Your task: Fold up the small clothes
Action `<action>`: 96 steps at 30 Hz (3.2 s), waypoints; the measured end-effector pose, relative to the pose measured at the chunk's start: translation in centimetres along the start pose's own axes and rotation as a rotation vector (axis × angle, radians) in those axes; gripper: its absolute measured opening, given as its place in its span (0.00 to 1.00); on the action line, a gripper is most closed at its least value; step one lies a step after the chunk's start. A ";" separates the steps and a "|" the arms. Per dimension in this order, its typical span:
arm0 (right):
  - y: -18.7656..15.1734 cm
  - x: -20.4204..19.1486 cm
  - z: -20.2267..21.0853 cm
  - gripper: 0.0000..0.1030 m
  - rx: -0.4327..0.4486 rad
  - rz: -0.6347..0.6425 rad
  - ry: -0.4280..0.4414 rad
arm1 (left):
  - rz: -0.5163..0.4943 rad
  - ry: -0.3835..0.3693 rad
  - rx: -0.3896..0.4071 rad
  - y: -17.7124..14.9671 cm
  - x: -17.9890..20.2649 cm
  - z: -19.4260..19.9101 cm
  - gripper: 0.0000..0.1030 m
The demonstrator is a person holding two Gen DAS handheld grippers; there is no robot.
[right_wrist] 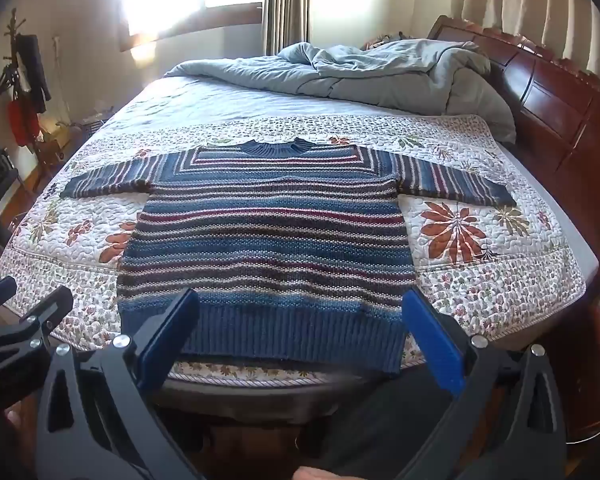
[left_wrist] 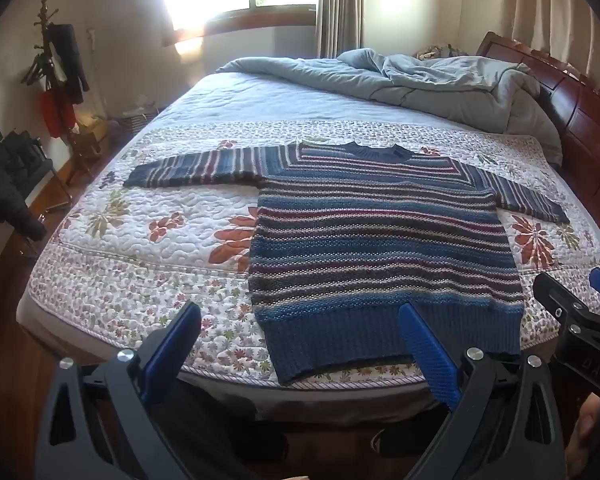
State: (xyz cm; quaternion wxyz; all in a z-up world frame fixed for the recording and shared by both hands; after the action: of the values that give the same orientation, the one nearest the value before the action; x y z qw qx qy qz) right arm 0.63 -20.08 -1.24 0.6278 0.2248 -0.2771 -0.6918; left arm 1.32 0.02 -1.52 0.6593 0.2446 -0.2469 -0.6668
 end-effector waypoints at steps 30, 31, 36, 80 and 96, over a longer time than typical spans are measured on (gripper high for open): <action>-0.1 -0.2 -0.1 0.98 0.005 0.005 -0.003 | 0.001 0.011 0.005 0.0 -0.7 0.1 0.96; -0.1 -0.2 -0.2 0.98 0.004 0.004 -0.004 | 0.000 0.011 0.005 0.0 -0.7 0.1 0.96; -0.2 -0.2 -0.2 0.98 0.004 0.002 -0.004 | 0.000 0.013 0.004 0.0 -0.7 0.0 0.96; -0.5 -0.4 -0.8 0.98 -0.009 0.005 -0.009 | -0.009 0.018 0.001 0.2 -0.8 -0.2 0.96; 0.0 0.8 -2.9 0.98 -0.022 0.004 -0.016 | -0.037 -0.022 -0.040 0.7 1.0 -2.8 0.96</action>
State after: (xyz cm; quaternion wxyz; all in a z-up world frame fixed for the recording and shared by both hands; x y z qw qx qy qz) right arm 2.48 -21.18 -3.37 0.6294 0.2117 -0.2749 -0.6954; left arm 3.66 -0.99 -3.25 0.6487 0.2287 -0.2363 -0.6863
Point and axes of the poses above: each gripper's, at about its wrist camera, not at the fingertips, and z roughly against the way its jaws point, x to its right, y to its top, the point moved 2 cm from there along -z, roughly the way its jaws point
